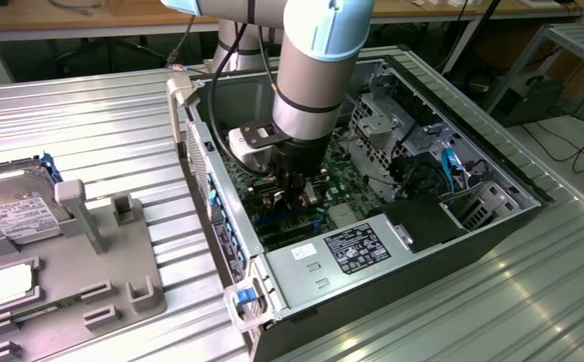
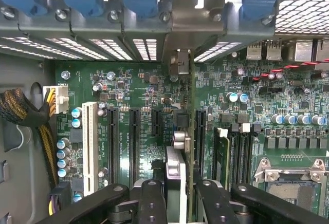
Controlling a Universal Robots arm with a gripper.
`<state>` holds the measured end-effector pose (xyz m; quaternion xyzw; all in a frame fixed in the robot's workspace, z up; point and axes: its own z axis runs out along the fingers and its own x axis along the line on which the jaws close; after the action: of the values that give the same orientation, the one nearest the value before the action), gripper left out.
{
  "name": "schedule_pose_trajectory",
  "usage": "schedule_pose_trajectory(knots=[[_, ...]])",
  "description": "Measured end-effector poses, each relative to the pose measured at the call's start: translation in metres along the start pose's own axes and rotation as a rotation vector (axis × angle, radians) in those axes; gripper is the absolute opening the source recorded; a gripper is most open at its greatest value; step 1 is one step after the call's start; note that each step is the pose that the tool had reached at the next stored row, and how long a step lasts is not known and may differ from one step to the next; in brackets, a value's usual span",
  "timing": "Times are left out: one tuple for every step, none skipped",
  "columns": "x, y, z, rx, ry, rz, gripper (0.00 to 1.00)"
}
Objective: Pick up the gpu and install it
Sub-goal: 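Insert the gpu into the slot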
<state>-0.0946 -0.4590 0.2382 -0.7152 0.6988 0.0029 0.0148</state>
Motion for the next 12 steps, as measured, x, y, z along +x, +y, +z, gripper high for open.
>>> schedule_pose_trajectory(knots=[[0.0000, 0.0001, 0.0001, -0.0014, -0.0001, 0.000, 0.28], [0.0000, 0.0001, 0.0002, -0.0015, 0.0000, 0.000, 0.28], [0.0000, 0.0000, 0.0003, -0.0016, 0.0000, 0.000, 0.28], [0.0000, 0.0000, 0.0003, -0.0016, -0.0001, 0.000, 0.28], [0.0000, 0.0000, 0.0004, -0.0016, -0.0001, 0.000, 0.28], [0.0000, 0.0000, 0.0004, -0.0016, -0.0001, 0.000, 0.28], [0.0000, 0.0000, 0.0004, -0.0016, 0.0000, 0.000, 0.28], [0.0000, 0.0000, 0.0004, -0.0016, -0.0001, 0.000, 0.28], [0.0000, 0.0000, 0.0004, -0.0016, -0.0001, 0.000, 0.28], [0.0000, 0.0000, 0.0004, -0.0016, -0.0001, 0.000, 0.28], [0.0000, 0.0000, 0.0004, -0.0016, -0.0001, 0.000, 0.28], [0.0000, 0.0000, 0.0004, -0.0016, -0.0001, 0.000, 0.28]])
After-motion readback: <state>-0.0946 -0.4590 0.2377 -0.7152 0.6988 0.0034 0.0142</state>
